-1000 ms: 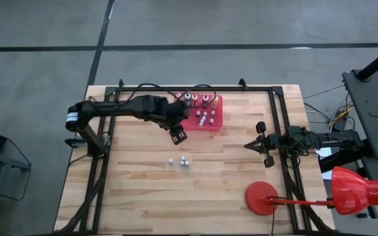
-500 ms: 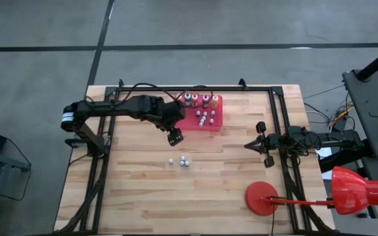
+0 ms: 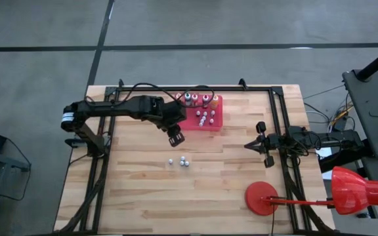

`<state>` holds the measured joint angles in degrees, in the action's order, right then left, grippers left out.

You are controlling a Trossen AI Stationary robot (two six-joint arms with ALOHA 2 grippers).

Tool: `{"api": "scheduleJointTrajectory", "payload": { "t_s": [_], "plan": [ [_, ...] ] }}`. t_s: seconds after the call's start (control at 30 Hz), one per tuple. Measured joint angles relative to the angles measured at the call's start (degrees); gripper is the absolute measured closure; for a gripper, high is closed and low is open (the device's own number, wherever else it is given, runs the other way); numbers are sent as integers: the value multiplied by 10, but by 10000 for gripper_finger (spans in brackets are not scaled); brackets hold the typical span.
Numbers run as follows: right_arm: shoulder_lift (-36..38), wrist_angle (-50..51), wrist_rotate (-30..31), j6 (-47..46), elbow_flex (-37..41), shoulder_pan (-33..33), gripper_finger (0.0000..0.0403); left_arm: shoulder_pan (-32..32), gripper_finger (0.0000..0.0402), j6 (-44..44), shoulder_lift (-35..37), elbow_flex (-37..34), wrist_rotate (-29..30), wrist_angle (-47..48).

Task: Pick & Place food coloring
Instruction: Put the small red food coloring bottle into the pink bin

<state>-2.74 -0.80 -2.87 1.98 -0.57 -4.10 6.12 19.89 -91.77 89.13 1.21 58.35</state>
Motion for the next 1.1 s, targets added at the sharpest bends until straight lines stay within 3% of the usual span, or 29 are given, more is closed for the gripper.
{"api": "scheduleJointTrajectory", "payload": {
  "t_s": [0.13,0.47,0.6,0.73,1.1],
  "plan": [
    [0,0,0,0,0,0,394,1,322,12,0,-3,20,-4],
    [0,0,0,0,0,0,394,3,153,47,0,-3,56,-4],
    [0,0,0,0,0,0,394,3,109,48,0,-3,58,-4],
    [0,0,0,0,0,0,394,5,91,46,0,-3,58,-4],
    [0,0,0,0,0,0,394,6,90,29,0,-3,58,-4]
  ]
}}
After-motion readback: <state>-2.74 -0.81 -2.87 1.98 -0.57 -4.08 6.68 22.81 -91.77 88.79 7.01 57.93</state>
